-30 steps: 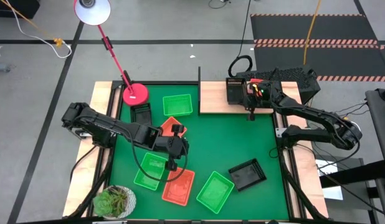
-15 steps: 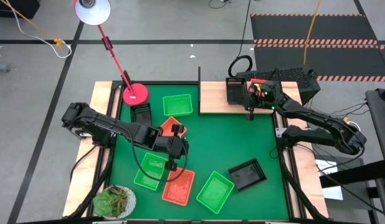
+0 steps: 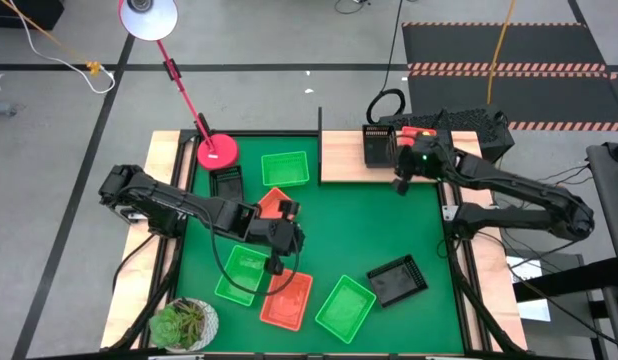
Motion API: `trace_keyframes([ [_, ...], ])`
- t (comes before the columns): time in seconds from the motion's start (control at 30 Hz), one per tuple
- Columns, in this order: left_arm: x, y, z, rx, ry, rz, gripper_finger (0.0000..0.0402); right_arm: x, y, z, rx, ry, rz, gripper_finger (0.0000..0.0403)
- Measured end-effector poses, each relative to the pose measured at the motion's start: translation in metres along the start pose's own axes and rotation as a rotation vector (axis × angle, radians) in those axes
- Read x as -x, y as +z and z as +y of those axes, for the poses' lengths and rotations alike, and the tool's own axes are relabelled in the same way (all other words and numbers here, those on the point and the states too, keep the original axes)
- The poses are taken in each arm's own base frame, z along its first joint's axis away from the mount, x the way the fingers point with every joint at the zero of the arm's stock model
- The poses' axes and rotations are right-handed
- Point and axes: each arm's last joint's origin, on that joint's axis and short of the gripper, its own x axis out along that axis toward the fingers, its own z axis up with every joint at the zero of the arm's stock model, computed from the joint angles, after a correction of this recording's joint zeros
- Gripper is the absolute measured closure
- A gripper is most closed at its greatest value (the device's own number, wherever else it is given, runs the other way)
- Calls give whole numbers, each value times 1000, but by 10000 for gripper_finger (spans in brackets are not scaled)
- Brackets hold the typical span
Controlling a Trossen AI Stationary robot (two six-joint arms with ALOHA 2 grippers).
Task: Stack baskets on shelf by color
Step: Put the bottom left green bin on the shelf
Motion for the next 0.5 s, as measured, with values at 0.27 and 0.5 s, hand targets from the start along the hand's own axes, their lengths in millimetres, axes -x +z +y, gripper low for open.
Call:
trace_keyframes([
  [0.27, -1, 0, 7, -22, 16, -11, 309, 10, -11, 7, -59, 4, 198, 316],
  [0.5, -3, -1, 14, -31, 28, -4, 309, 10, -27, 9, -94, 9, 393, 367],
])
